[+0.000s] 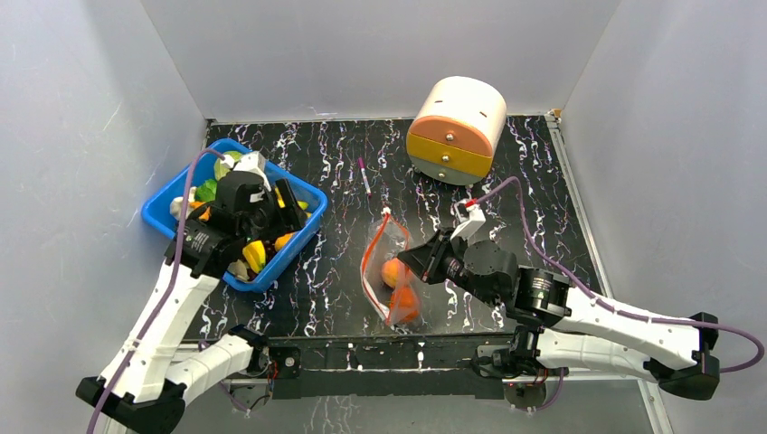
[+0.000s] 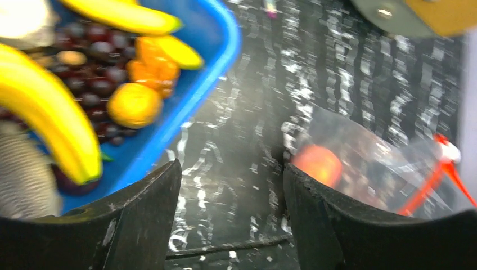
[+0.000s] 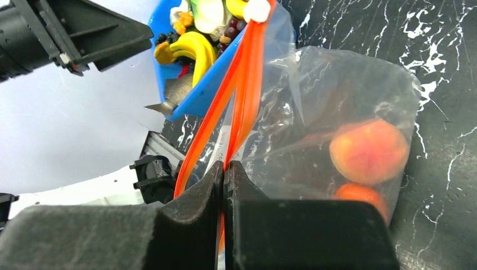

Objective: Place the food in the zip-top bag and seal the zipper
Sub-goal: Place the fake vegetable in the zipper food storage bag, then pick up the fake fruit from the bin, then place the fake fruit in the zipper food storage bag.

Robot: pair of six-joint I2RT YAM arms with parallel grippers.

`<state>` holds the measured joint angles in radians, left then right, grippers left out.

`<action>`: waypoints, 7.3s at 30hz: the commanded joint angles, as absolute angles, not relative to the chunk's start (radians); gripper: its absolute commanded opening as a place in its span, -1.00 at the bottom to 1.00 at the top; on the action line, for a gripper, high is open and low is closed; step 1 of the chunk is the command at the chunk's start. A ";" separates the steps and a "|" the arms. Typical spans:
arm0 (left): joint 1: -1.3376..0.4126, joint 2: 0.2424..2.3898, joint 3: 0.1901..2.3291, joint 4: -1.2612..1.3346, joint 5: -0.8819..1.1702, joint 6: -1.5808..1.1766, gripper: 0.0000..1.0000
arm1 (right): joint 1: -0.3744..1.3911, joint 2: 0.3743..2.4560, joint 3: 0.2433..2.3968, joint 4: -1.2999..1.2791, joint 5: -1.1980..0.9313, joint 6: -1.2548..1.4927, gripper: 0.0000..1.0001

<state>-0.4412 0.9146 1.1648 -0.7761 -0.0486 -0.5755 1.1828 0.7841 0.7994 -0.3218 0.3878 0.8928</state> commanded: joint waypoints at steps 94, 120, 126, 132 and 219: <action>0.028 0.962 1.131 -0.681 0.168 -0.362 -0.80 | 1.183 0.792 0.817 -0.292 0.404 0.943 -1.00; -0.134 0.835 0.938 -0.178 1.190 -0.770 -0.77 | 1.182 0.913 0.896 -0.196 0.505 0.747 -1.00; -0.207 0.796 0.907 -0.149 1.262 -0.791 -0.77 | 1.183 0.912 0.949 -0.187 0.586 0.557 -1.00; -0.231 0.766 0.871 -0.014 1.306 -0.899 -0.75 | 1.183 0.895 0.922 -0.139 0.537 0.488 -1.00; -0.307 0.974 0.953 -0.438 0.669 -0.778 -0.76 | 1.181 1.091 0.865 0.178 0.124 0.673 -1.00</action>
